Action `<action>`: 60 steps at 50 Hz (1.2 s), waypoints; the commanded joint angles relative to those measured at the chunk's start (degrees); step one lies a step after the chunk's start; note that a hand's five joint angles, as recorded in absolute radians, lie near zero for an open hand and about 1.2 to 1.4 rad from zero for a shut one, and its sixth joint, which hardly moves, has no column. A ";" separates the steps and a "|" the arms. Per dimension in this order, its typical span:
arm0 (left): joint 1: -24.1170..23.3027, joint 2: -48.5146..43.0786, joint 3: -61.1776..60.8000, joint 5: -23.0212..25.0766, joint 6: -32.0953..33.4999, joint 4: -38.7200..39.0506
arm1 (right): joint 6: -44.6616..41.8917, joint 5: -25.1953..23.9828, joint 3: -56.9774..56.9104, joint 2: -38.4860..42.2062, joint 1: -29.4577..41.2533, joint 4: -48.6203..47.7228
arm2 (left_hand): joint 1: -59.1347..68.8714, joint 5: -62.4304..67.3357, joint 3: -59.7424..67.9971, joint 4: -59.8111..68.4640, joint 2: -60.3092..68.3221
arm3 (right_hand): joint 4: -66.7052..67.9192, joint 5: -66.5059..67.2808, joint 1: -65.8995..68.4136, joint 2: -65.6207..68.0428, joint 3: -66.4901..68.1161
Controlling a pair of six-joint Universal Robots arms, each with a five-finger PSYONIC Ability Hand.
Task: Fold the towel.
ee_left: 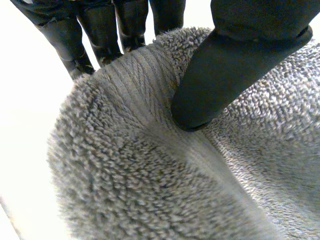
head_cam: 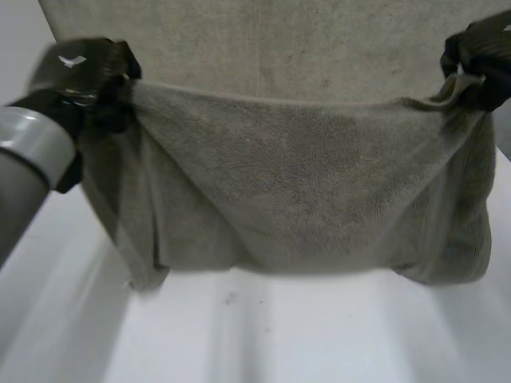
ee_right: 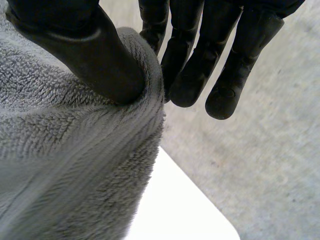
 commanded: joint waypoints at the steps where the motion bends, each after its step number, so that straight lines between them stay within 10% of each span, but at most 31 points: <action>1: -0.56 -18.98 20.82 0.17 -0.01 -0.14 | 1.34 8.42 -17.13 18.52 5.11 -7.31 | 11.60 11.33 10.27 10.18 10.21 | 3.15 3.74 3.70 3.93 3.52; 15: -0.38 -21.21 43.02 -2.55 -14.25 4.69 | 18.90 10.38 -18.62 17.88 6.98 -40.64 | 11.60 11.33 10.27 10.18 10.21 | 3.15 3.74 3.70 3.93 3.52; 36: 0.32 -20.94 -6.37 -1.15 -13.02 8.38 | -0.68 6.51 19.56 19.70 6.62 -27.12 | 11.60 11.33 10.27 10.18 10.21 | 3.15 3.74 3.70 3.93 3.52; 43: 0.23 -19.89 -14.80 -0.97 -7.22 11.98 | -2.79 8.00 26.23 16.47 5.66 -26.76 | 11.60 11.33 10.27 10.18 10.21 | -65.86 -65.27 -65.31 -65.08 -65.49; 60: 0.23 -14.88 -17.18 -0.97 -6.86 12.34 | -3.75 6.95 38.02 5.20 6.01 -32.21 | 11.60 11.33 10.27 10.18 10.21 | -66.85 -66.26 -66.30 -66.07 -66.48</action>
